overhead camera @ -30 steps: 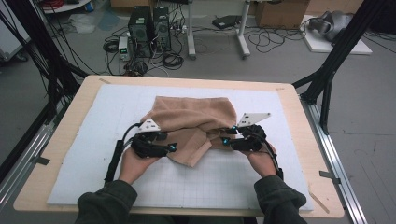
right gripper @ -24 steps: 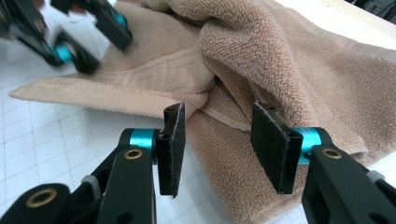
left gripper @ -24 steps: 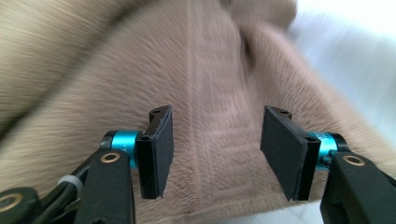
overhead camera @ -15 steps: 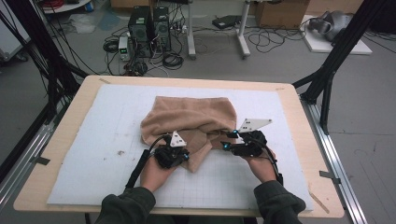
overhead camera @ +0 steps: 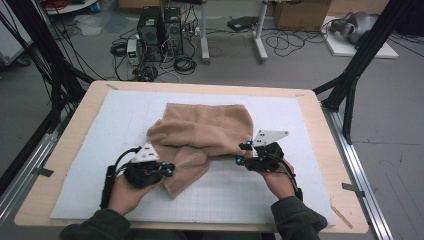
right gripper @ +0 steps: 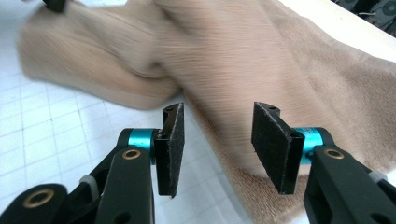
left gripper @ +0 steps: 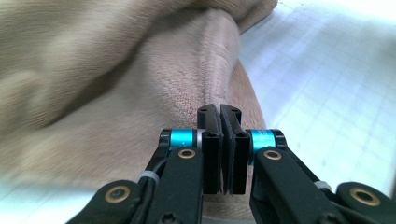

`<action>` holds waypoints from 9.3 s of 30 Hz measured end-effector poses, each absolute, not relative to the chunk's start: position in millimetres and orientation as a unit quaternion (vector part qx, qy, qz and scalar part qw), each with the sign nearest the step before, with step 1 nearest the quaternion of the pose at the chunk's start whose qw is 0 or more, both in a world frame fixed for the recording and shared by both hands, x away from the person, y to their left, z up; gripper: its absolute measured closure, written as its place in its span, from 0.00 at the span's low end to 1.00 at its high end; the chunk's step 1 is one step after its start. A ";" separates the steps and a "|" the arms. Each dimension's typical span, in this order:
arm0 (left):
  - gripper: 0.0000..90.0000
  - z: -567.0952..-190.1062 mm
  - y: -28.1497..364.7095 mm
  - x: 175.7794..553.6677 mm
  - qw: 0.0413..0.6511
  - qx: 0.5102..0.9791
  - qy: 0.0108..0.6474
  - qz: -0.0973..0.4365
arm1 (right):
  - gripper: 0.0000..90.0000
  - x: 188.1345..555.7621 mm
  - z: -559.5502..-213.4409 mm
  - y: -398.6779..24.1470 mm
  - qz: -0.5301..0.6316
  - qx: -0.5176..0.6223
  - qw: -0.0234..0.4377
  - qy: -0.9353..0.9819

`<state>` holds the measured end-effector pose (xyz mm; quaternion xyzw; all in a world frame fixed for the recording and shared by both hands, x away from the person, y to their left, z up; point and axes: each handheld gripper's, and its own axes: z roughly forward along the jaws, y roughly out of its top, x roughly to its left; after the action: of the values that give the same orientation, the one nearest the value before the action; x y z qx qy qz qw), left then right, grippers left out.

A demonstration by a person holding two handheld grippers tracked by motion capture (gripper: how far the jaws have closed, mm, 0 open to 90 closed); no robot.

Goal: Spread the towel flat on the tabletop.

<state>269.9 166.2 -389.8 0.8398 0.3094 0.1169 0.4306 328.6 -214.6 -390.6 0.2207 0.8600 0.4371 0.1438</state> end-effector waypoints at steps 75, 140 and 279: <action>0.70 -413.7 198.9 330.6 0.407 0.836 0.346 0.124 | 0.57 345.9 -404.4 -171.3 0.418 0.223 0.127 0.871; 0.70 -423.6 202.2 356.0 0.388 0.825 0.393 0.119 | 0.68 340.9 -434.7 -168.5 0.381 0.224 0.101 0.891; 0.94 -437.8 205.7 235.1 0.415 0.867 0.261 0.091 | 0.97 283.7 -426.1 -201.4 0.379 0.140 -0.003 0.914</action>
<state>235.1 205.7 -437.8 0.8667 0.2614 0.0908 0.4150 283.7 -201.4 -426.1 0.1404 0.9145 0.3794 -0.0028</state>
